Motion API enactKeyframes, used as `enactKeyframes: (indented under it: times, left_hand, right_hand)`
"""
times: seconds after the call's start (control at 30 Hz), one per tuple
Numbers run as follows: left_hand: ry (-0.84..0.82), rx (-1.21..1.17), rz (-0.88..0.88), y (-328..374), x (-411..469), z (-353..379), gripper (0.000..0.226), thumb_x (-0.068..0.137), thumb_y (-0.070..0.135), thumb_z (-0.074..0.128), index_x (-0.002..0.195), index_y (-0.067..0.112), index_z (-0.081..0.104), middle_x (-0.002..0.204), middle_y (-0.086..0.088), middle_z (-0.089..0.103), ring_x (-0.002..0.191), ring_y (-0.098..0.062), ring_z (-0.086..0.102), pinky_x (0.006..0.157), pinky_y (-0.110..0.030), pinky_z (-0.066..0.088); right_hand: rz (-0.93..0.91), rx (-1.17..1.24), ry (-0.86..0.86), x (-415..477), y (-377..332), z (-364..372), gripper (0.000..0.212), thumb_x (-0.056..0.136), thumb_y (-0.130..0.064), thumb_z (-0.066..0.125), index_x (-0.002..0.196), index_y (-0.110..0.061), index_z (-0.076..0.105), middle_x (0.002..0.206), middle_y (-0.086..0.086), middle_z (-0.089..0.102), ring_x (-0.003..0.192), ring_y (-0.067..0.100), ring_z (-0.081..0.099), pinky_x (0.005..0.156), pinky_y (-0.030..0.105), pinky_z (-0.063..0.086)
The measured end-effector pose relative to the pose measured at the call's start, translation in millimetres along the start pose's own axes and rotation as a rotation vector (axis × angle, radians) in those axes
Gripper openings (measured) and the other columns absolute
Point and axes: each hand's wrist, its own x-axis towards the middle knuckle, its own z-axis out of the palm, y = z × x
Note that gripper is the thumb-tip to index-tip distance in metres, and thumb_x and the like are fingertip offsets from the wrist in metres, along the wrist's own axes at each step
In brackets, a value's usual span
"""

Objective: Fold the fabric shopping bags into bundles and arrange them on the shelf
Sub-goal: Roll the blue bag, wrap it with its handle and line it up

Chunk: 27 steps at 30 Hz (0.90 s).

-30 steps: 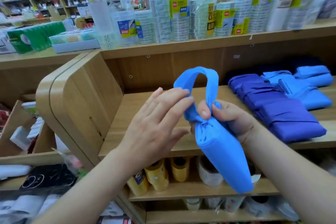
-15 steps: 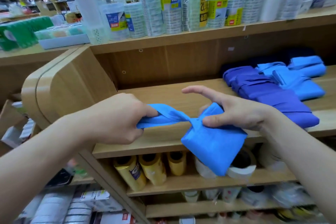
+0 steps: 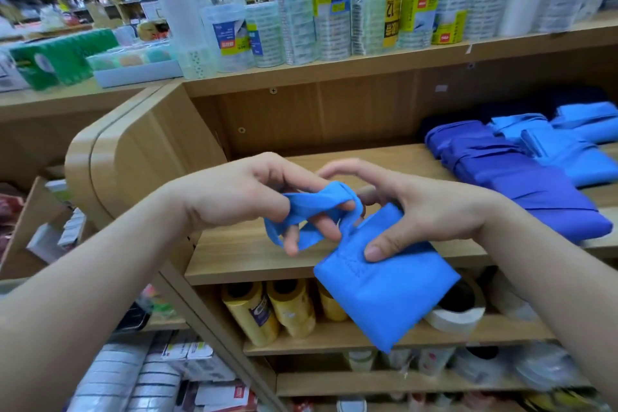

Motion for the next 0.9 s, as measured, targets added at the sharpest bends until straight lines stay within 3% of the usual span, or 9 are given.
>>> enactKeyframes:
  times: [0.07, 0.13, 0.3, 0.4, 0.5, 0.6, 0.67, 0.77, 0.9]
  left_hand:
    - [-0.045, -0.114, -0.026, -4.7, 4.2, -2.1, 0.069, 0.067, -0.012, 0.035, 0.121, 0.014, 0.067, 0.101, -0.018, 0.073, 0.054, -0.015, 0.064, 0.061, -0.022, 0.054]
    - [-0.143, -0.160, -0.057, -9.2, 9.3, -2.2, 0.065, 0.074, -0.009, 0.036, 0.129, 0.015, 0.063, 0.100, -0.021, 0.070, 0.050, -0.012, 0.060, 0.059, -0.021, 0.052]
    - [-0.297, -0.161, 0.028, -16.4, 16.3, 2.0, 0.042, 0.101, 0.007, 0.040, 0.139, 0.019, 0.052, 0.090, -0.008, 0.060, 0.053, -0.005, 0.048, 0.066, -0.020, 0.048]
    - [-0.081, -0.231, 0.066, -23.4, 23.9, 12.2, 0.038, 0.099, 0.016, 0.047, 0.136, 0.015, 0.054, 0.075, 0.001, 0.056, 0.045, -0.002, 0.037, 0.051, -0.013, 0.039]
    - [0.264, -0.229, 0.131, -25.0, 32.1, 27.3, 0.029, 0.086, 0.016, 0.062, 0.113, 0.021, 0.073, 0.078, -0.009, 0.060, 0.041, -0.004, 0.039, 0.041, -0.013, 0.034]
    - [0.528, -0.280, 0.242, -32.8, 31.7, 30.7, 0.011, 0.069, 0.012, 0.078, 0.078, 0.018, 0.077, 0.063, -0.001, 0.062, 0.048, -0.007, 0.052, 0.055, -0.019, 0.039]
    - [0.550, -0.400, 0.310, -44.7, 30.6, 31.7, 0.026, 0.058, 0.024, 0.088, 0.074, 0.013, 0.071, 0.063, 0.000, 0.061, 0.062, -0.013, 0.057, 0.070, -0.030, 0.040]
    - [0.463, -0.607, 0.430, -58.2, 35.9, 44.8, 0.045, 0.056, 0.031, 0.092, 0.081, 0.011, 0.061, 0.069, 0.001, 0.057, 0.072, -0.014, 0.055, 0.078, -0.028, 0.048]
    - [0.506, -0.652, 0.449, -57.7, 41.3, 58.6, 0.051, 0.053, 0.028, 0.095, 0.094, 0.017, 0.066, 0.082, 0.000, 0.057, 0.081, -0.013, 0.053, 0.078, -0.030, 0.047]
  right_hand:
    - [-0.002, 0.284, -0.117, -0.9, 6.1, -1.7, 0.096, 0.071, -0.003, 0.081, 0.142, -0.049, 0.035, 0.127, 0.040, 0.047, 0.095, 0.028, 0.064, 0.082, 0.036, 0.057]
    - [-0.051, 0.455, -0.249, 3.6, 13.3, 1.2, 0.091, 0.071, -0.008, 0.082, 0.144, -0.037, 0.038, 0.122, 0.036, 0.053, 0.095, 0.029, 0.066, 0.080, 0.037, 0.057]
    - [-0.102, 0.735, -0.198, 9.5, 33.1, 15.0, 0.084, 0.068, -0.009, 0.087, 0.141, -0.015, 0.045, 0.122, 0.026, 0.057, 0.099, 0.034, 0.065, 0.087, 0.042, 0.055]
    - [-0.088, 0.849, -0.084, 9.0, 37.3, 18.8, 0.079, 0.066, -0.008, 0.087, 0.135, -0.003, 0.050, 0.116, 0.024, 0.061, 0.095, 0.031, 0.069, 0.083, 0.040, 0.058]
    - [-0.069, 0.826, 0.031, 7.1, 38.9, 18.6, 0.071, 0.063, -0.010, 0.089, 0.125, 0.001, 0.056, 0.109, 0.022, 0.065, 0.089, 0.029, 0.071, 0.079, 0.037, 0.059]
    - [-0.103, 0.831, 0.182, 2.2, 39.8, 15.1, 0.072, 0.059, -0.016, 0.092, 0.120, -0.001, 0.058, 0.109, 0.023, 0.064, 0.087, 0.029, 0.071, 0.077, 0.037, 0.059]
    - [-0.108, 0.838, 0.301, 0.4, 40.2, 12.1, 0.076, 0.053, -0.019, 0.094, 0.116, 0.000, 0.058, 0.104, 0.021, 0.066, 0.083, 0.027, 0.071, 0.073, 0.035, 0.059]
    - [-0.112, 0.876, 0.454, 2.0, 40.4, 11.5, 0.066, 0.046, -0.018, 0.095, 0.098, -0.002, 0.059, 0.091, 0.018, 0.069, 0.075, 0.025, 0.072, 0.065, 0.032, 0.059]
    - [-0.047, 0.803, 0.592, 5.4, 41.5, 17.0, 0.039, 0.054, 0.009, 0.077, 0.082, -0.009, 0.056, 0.079, 0.014, 0.068, 0.066, 0.023, 0.070, 0.061, 0.032, 0.060]
